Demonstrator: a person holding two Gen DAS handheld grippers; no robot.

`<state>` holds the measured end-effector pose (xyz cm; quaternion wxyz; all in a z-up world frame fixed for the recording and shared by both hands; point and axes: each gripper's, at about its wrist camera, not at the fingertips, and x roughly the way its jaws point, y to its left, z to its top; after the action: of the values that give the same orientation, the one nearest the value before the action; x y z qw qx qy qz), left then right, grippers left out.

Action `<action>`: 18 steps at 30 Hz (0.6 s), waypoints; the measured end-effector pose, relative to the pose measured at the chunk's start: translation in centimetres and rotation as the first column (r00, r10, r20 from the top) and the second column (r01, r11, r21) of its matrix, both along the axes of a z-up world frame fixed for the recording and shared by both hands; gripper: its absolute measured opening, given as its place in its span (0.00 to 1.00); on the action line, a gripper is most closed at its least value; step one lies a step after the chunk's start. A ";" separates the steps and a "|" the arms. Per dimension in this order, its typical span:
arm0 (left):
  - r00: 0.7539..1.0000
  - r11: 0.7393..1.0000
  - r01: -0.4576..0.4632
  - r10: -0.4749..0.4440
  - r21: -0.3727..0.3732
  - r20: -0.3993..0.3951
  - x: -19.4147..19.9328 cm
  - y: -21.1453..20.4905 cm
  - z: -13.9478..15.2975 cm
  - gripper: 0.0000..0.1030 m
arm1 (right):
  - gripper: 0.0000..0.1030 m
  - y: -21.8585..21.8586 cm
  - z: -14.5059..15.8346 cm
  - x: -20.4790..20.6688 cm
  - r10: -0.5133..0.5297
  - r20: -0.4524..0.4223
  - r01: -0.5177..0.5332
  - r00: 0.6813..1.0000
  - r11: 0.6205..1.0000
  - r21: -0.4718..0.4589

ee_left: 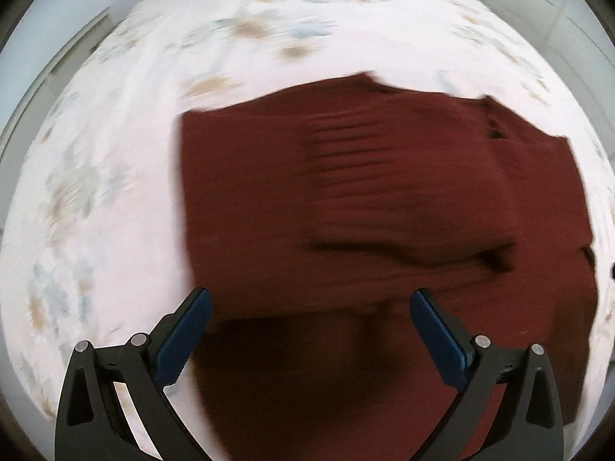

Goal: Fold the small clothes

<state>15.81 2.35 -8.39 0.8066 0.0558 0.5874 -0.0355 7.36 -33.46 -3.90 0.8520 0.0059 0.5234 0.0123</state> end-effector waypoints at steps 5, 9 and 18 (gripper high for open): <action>0.996 0.997 -0.080 0.080 -0.002 -0.029 -0.1 4.8 -1.6 0.98 | 1.00 2.4 0.1 0.6 0.056 -0.004 -0.056 0.998 0.998 -0.015; 0.994 0.995 -0.098 0.099 0.017 -0.054 0.6 6.2 -3.7 0.90 | 1.00 4.6 -0.1 0.9 0.117 -0.011 -0.118 0.993 0.992 -0.048; 0.999 0.998 -0.035 0.034 -0.043 -0.025 2.7 5.6 -4.5 0.36 | 1.00 11.3 -0.3 3.0 0.273 -0.018 -0.274 0.962 0.956 -0.108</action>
<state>18.53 7.91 -12.86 0.8009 0.0275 0.5971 -0.0350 10.40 -22.16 -4.22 0.8405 -0.1130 0.5202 0.1013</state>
